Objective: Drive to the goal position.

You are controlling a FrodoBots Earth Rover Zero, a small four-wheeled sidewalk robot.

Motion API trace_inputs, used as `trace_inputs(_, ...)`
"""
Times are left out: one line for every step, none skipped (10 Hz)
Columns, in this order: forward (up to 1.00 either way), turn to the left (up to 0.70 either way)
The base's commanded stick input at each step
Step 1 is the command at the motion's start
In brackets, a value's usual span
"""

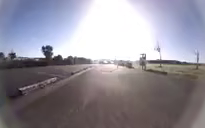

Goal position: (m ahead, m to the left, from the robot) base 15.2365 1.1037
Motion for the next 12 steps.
trace_inputs(0.7, 0.0)
trace_inputs(0.7, 0.0)
trace_inputs(0.7, 0.0)
trace_inputs(0.7, 0.0)
trace_inputs(0.7, 0.0)
trace_inputs(0.7, 0.0)
trace_inputs(0.7, 0.0)
trace_inputs(0.7, 0.0)
trace_inputs(0.7, 0.0)
trace_inputs(0.7, 0.0)
trace_inputs(0.7, 0.0)
trace_inputs(0.7, 0.0)
